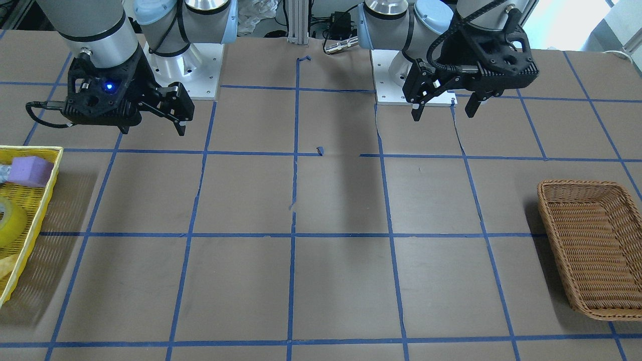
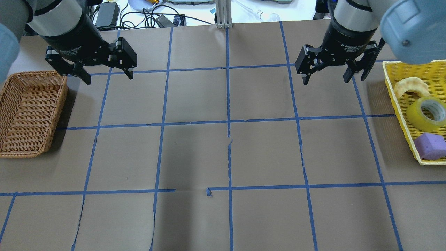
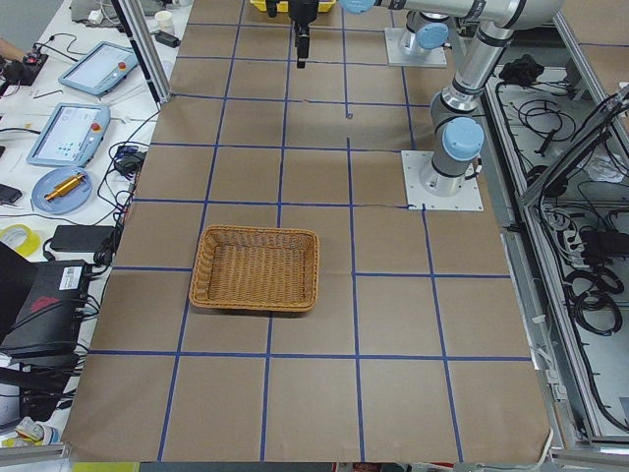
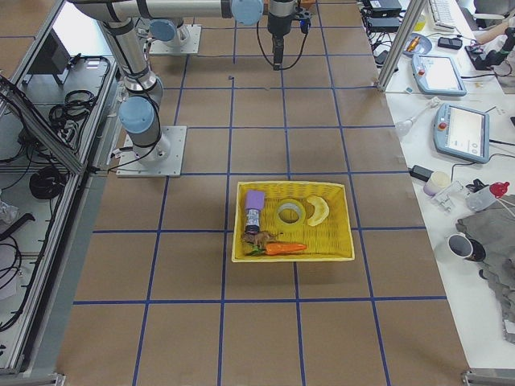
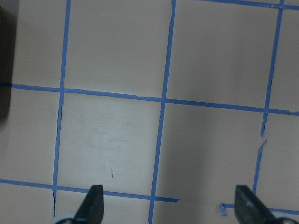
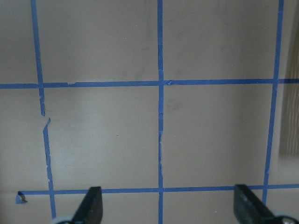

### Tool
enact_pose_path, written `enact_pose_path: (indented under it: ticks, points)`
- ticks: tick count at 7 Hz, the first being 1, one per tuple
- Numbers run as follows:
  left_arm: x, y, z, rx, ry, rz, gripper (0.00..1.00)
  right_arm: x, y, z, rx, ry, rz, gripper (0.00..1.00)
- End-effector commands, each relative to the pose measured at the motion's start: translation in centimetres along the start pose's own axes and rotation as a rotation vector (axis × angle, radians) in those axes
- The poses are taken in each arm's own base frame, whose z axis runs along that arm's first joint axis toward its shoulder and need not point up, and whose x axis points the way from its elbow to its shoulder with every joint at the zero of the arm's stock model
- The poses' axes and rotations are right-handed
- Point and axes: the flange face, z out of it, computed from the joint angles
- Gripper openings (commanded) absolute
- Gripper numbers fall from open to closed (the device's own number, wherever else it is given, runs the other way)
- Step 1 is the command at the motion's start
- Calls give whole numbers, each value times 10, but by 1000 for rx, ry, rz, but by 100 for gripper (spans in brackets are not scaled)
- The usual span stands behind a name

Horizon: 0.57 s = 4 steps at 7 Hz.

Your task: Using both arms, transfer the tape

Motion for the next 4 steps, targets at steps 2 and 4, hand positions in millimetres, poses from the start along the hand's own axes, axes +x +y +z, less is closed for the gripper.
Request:
enact_pose_path:
  ticks: [2,4]
  points:
    - [0,-1,1,-1,-2,1,100,3,-1,0,1,10,3,100]
    - [0,-1,1,-1,-2,1,100,2,-1,1,-2,8,1,100]
